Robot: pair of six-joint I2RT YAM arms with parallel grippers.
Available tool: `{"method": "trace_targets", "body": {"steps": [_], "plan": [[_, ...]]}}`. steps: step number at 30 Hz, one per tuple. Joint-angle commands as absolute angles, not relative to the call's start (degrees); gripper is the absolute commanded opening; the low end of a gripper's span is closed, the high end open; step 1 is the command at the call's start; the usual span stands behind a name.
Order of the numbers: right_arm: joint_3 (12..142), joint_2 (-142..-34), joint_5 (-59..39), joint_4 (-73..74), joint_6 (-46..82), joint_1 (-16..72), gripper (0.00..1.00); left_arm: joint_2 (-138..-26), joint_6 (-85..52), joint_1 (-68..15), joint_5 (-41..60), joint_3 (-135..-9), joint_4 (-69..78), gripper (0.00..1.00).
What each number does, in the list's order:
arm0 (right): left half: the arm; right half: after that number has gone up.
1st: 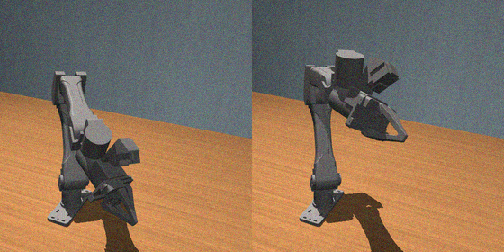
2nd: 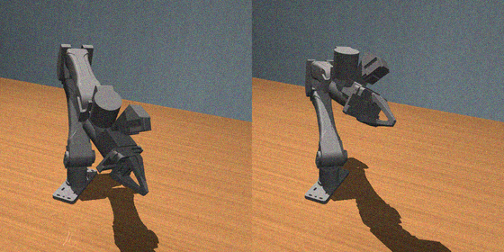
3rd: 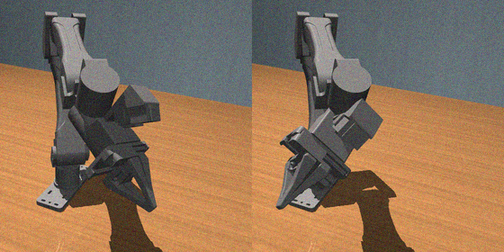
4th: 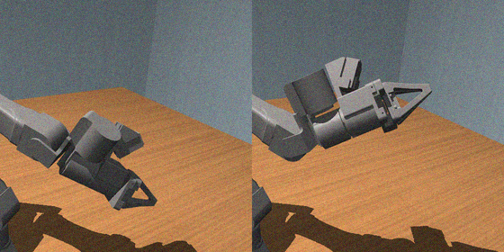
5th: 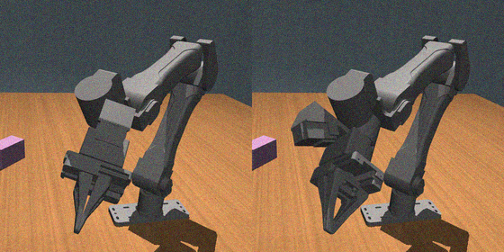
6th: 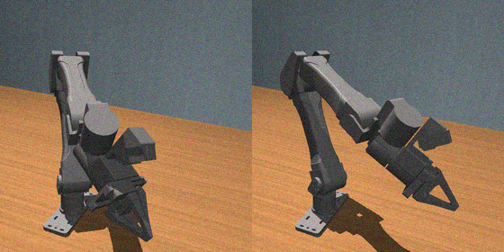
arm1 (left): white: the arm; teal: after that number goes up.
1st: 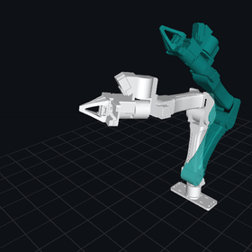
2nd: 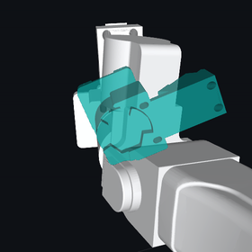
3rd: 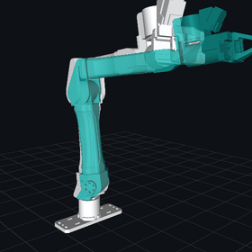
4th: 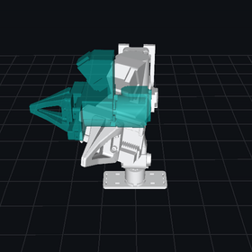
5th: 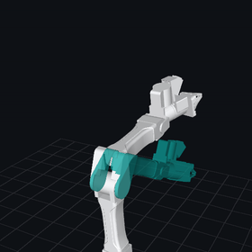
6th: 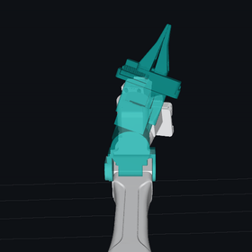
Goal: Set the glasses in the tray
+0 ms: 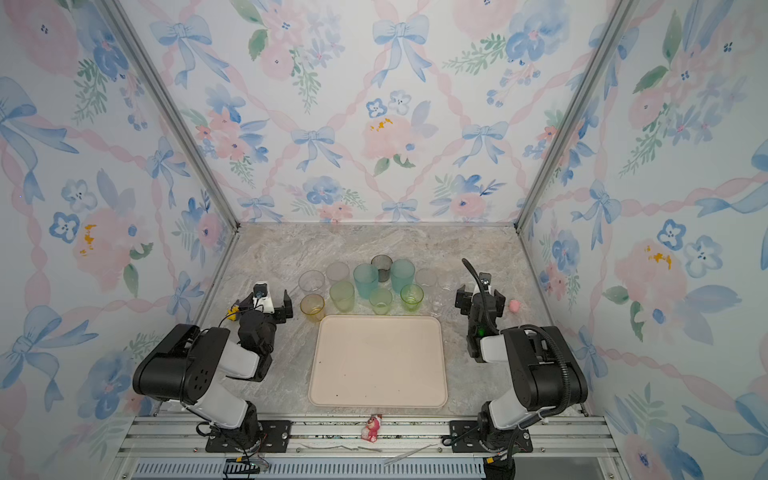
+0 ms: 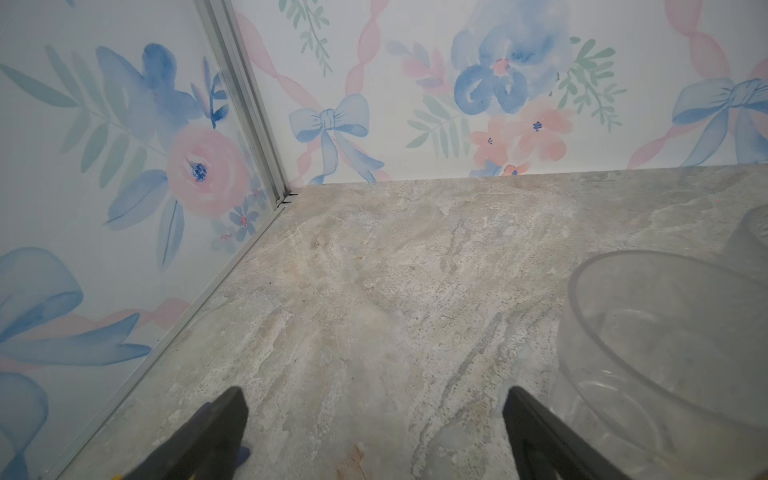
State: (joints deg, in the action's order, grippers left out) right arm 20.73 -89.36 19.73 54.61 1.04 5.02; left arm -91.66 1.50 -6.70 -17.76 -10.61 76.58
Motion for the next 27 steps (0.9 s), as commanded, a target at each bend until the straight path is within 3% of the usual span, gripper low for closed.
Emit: {"method": "trace_targets", "body": {"steps": [1,9,17,18,21,24,27], "plan": [[21.18,-88.86,19.35,54.72,1.98,4.97,0.97,-90.98,0.88,-6.33,-16.68,-11.38,76.34,0.98],[21.18,-88.86,19.33,54.72,1.94,5.01,0.97,-90.56,0.11,-5.03,-13.48,-12.45,73.61,0.98],[21.23,-88.86,19.23,54.58,1.95,4.95,0.97,-90.33,0.44,-3.69,-7.91,-13.03,71.93,0.83],[21.18,-88.86,19.20,54.58,1.95,4.92,0.98,-90.35,0.44,-3.69,-7.81,-13.02,71.90,0.77],[21.21,-88.75,19.05,54.92,2.10,4.79,0.90,-88.68,1.20,-4.39,-8.51,-13.29,70.21,0.68],[23.18,-85.74,16.83,47.94,2.91,3.67,0.86,-79.64,2.64,-6.81,-13.13,-15.94,58.86,0.65],[25.88,-81.12,18.72,40.03,3.97,3.14,0.85,-69.04,2.56,-9.37,-13.02,-24.23,38.77,0.54]]}}
